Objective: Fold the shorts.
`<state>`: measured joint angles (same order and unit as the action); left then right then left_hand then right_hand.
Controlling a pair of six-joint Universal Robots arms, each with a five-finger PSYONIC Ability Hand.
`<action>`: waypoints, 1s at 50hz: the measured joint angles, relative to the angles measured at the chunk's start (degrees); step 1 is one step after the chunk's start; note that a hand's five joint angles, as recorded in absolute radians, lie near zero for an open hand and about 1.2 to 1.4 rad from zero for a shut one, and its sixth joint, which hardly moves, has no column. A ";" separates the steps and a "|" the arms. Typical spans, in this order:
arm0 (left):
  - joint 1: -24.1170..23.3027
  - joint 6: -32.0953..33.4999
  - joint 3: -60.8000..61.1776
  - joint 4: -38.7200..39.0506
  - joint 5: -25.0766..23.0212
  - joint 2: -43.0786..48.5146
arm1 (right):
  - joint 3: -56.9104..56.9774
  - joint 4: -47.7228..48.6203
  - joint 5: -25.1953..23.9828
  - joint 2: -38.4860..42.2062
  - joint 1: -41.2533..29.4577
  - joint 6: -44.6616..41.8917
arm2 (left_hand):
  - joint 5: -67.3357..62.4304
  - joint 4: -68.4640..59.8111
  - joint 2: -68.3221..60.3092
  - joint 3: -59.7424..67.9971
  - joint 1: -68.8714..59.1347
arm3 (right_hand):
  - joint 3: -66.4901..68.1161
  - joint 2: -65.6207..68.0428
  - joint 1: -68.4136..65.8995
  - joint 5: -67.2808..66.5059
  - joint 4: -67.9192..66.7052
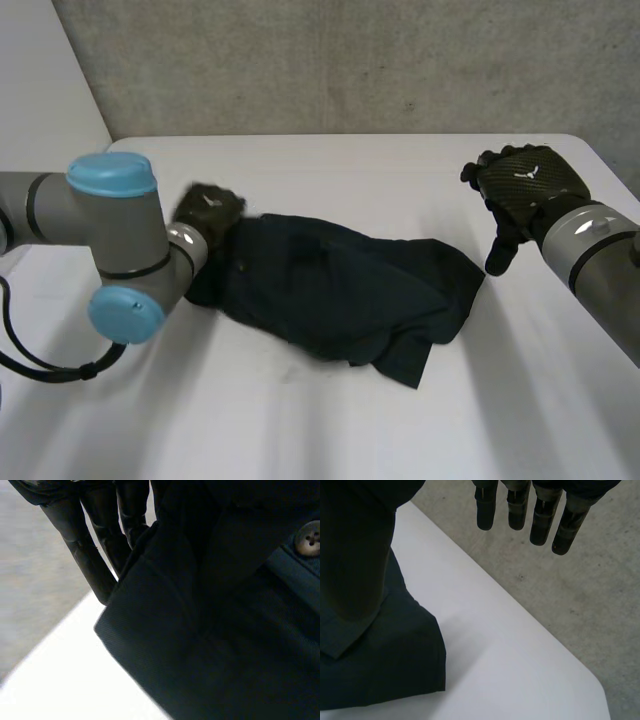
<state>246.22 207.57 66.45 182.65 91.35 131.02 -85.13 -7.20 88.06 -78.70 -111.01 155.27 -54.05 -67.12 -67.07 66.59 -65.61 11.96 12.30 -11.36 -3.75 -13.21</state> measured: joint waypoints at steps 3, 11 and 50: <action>1.47 0.40 -1.51 3.96 6.75 -1.52 | 0.31 0.00 0.02 0.57 -0.08 -0.03 | 0.00 -1.01 -0.83 0.84 0.00 | 0.00 0.00 0.00 0.00 0.00; 3.97 4.81 -3.77 20.27 13.65 -11.04 | 0.91 -0.01 0.14 1.99 -0.70 -0.12 | 0.00 -1.03 -1.18 1.33 0.00 | 0.00 0.00 0.00 0.00 0.00; -15.45 0.25 7.11 6.54 -8.38 -17.15 | 0.71 0.49 -5.22 2.45 3.45 -1.04 | 51.54 54.66 54.54 -53.66 53.23 | 0.00 0.00 0.00 0.00 0.00</action>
<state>230.76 207.82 73.55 189.19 82.97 113.87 -84.41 -6.70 82.84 -76.25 -107.56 154.23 -2.52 -12.46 -12.53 12.93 -12.38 11.96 12.30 -11.36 -3.76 -13.21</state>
